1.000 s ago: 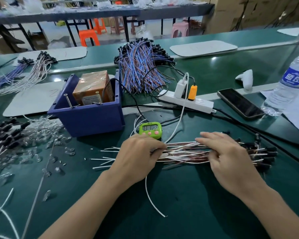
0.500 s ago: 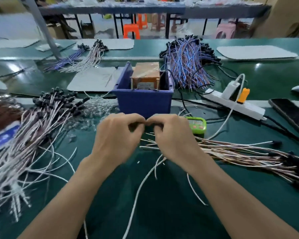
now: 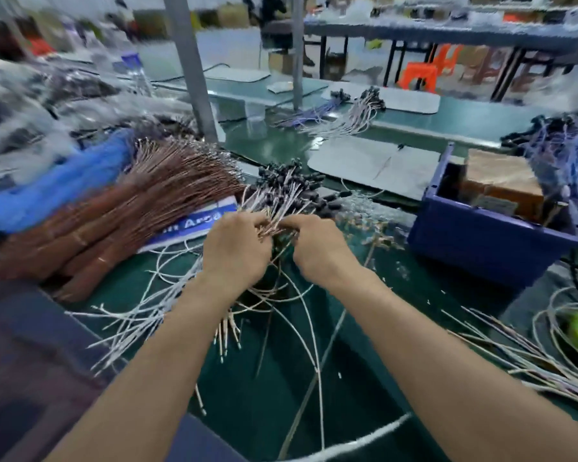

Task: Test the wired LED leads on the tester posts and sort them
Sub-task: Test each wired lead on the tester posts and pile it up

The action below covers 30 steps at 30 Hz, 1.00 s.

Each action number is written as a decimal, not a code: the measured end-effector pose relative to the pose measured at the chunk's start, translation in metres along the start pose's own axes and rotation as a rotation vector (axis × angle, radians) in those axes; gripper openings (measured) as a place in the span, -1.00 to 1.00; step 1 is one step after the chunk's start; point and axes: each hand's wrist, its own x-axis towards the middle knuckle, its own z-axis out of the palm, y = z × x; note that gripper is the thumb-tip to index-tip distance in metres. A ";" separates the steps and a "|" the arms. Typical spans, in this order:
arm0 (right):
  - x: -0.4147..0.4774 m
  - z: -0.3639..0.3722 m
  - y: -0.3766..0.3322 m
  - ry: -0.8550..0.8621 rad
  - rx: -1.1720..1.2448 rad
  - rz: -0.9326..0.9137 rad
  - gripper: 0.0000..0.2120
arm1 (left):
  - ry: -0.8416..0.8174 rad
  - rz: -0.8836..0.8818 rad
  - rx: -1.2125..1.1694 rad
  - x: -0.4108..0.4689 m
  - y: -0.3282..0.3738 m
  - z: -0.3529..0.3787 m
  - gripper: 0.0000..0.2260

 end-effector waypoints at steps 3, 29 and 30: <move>0.017 0.011 -0.004 -0.037 -0.094 -0.054 -0.48 | -0.096 0.004 0.087 0.010 -0.015 0.008 -0.72; 0.041 -0.046 -0.004 0.378 -0.185 -0.213 -0.78 | 0.258 -0.181 -0.357 0.008 -0.008 -0.019 -0.78; 0.036 -0.053 -0.007 0.438 -0.138 -0.248 -0.80 | 0.323 -0.136 -0.269 0.006 -0.008 -0.020 -0.68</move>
